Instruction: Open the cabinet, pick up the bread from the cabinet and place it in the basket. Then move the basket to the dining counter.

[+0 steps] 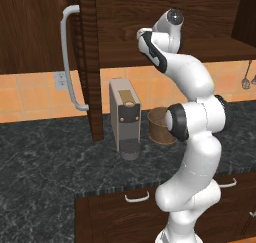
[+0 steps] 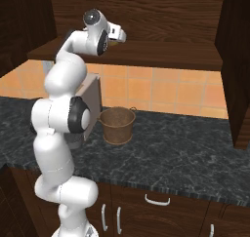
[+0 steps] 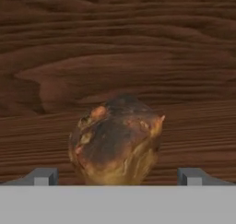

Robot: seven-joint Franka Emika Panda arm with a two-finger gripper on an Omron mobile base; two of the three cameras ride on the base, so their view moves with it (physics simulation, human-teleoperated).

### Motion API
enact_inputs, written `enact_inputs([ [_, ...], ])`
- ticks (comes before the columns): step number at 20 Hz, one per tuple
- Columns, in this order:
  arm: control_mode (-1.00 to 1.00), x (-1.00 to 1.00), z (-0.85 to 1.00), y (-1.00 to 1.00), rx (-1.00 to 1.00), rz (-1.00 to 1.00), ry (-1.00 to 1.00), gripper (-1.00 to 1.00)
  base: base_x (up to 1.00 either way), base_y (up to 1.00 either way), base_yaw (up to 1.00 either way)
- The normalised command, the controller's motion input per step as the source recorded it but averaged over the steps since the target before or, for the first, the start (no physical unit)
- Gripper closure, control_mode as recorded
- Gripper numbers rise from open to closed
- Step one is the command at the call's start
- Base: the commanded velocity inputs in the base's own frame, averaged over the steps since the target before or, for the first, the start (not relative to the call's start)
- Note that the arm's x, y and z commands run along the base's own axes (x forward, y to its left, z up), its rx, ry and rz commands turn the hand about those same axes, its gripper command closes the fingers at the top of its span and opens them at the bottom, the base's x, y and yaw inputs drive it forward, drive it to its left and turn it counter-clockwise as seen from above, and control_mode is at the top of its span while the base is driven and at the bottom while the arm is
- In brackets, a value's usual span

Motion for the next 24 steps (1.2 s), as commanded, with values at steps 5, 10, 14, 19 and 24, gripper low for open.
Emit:
enact_inputs([
  [5, -1.00, 0.32, -0.01, 0.01, 0.00, 0.00, 0.01, -1.00, 0.00, 0.00, 0.00],
  [10, -1.00, 0.35, -0.08, 0.00, 0.00, 0.00, 0.03, -1.00, 0.00, 0.00, 0.00],
  [14, -1.00, 0.11, -0.23, 0.00, 0.00, 0.00, 0.00, -1.00, 0.00, 0.00, 0.00],
  [19, -1.00, -0.10, -0.25, -0.14, 0.00, 0.01, -0.02, 1.00, 0.00, 0.00, 0.00],
  [24, -1.00, -1.00, -0.33, -0.50, 0.00, 0.05, -0.24, 1.00, 0.00, 0.00, 0.00],
])
